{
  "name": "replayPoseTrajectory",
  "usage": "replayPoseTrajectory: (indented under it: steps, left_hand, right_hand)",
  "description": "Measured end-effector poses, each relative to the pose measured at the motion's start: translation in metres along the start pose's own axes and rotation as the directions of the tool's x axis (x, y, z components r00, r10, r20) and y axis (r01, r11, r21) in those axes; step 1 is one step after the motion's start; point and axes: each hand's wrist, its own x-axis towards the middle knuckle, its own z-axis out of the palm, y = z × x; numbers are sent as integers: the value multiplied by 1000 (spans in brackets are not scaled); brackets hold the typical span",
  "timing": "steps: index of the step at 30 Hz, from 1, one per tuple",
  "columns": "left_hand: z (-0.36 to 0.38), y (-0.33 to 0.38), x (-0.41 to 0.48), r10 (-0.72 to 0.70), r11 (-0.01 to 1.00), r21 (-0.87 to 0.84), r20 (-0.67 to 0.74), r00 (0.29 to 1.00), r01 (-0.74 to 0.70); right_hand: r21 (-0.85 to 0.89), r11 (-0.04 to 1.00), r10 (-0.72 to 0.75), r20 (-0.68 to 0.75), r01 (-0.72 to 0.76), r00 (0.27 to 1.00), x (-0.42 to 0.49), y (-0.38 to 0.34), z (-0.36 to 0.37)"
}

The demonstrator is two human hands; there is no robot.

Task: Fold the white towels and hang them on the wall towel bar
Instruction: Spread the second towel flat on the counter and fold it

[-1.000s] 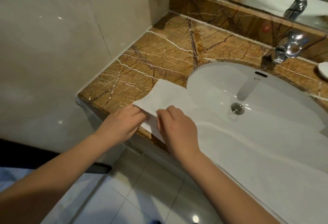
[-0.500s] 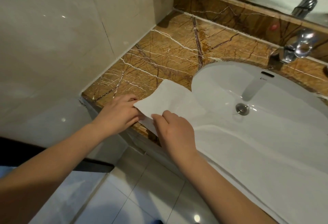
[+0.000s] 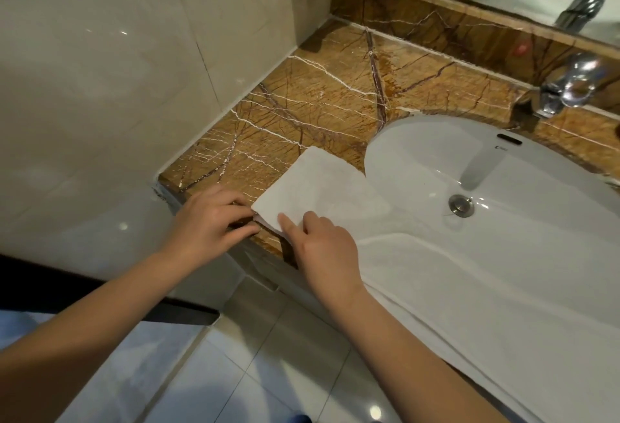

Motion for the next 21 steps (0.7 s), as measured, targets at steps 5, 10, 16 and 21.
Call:
replayPoseTrajectory:
  steps: [5, 10, 16, 21]
  left_hand:
    - [-5, 1, -7, 75, 994, 82, 22, 997, -76]
    - [-7, 4, -8, 120, 985, 118, 41, 992, -124]
    - [-7, 21, 0, 145, 986, 94, -72, 987, -138]
    - [8, 40, 18, 207, 978, 18, 52, 977, -208]
  right_hand:
    - [-11, 1000, 3, 27, -2, 1000, 5, -2, -3]
    - [-22, 1000, -16, 38, 17, 999, 4, -1, -4]
    - [-84, 996, 27, 13, -26, 1000, 5, -10, -2]
    - [-40, 998, 38, -94, -42, 995, -7, 1, -3]
